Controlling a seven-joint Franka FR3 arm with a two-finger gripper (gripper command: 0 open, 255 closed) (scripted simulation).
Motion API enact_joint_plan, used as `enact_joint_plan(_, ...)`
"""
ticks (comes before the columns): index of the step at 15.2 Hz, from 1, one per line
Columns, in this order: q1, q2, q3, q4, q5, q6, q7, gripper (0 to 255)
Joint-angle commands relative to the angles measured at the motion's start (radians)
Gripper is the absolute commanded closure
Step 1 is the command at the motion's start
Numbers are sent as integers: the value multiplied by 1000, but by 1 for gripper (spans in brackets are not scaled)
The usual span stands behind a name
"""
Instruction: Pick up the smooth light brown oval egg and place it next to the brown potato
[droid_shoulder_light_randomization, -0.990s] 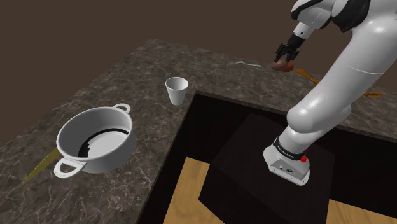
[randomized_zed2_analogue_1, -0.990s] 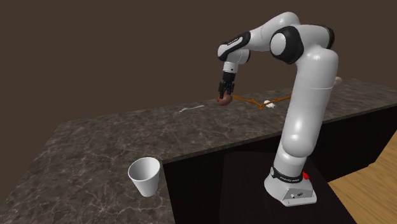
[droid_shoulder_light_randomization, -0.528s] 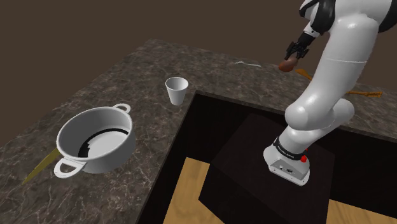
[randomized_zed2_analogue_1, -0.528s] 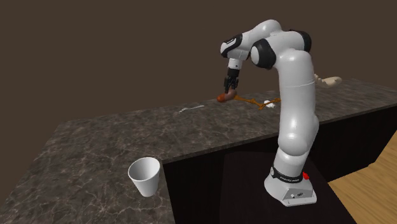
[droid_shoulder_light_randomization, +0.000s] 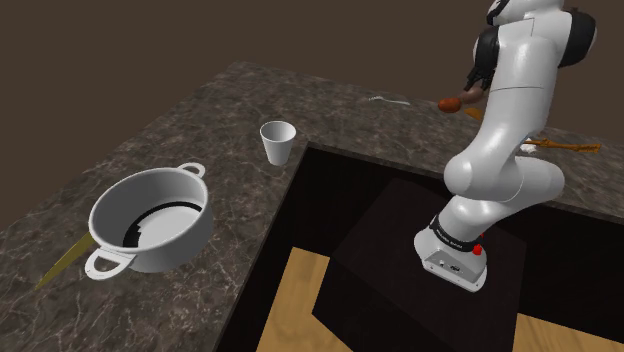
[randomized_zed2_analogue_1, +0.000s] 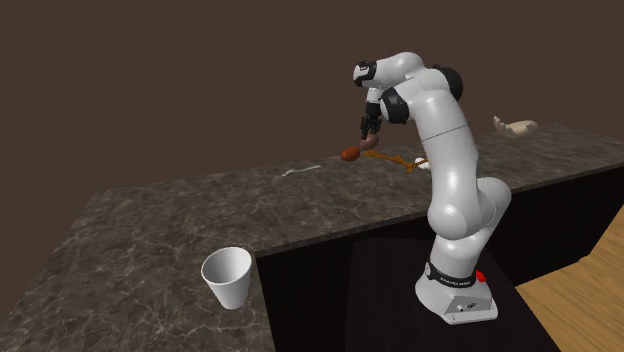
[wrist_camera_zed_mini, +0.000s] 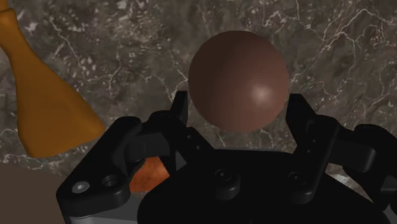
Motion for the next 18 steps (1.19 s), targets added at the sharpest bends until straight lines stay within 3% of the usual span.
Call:
enact_joint_plan(1,-95,99,20,169,35,-72,-13,255)
enact_joint_plan(2,-130,135,29,234,46,-98,-11,255)
enact_joint_plan(18,-86,165,39,55,64,87,-66,255)
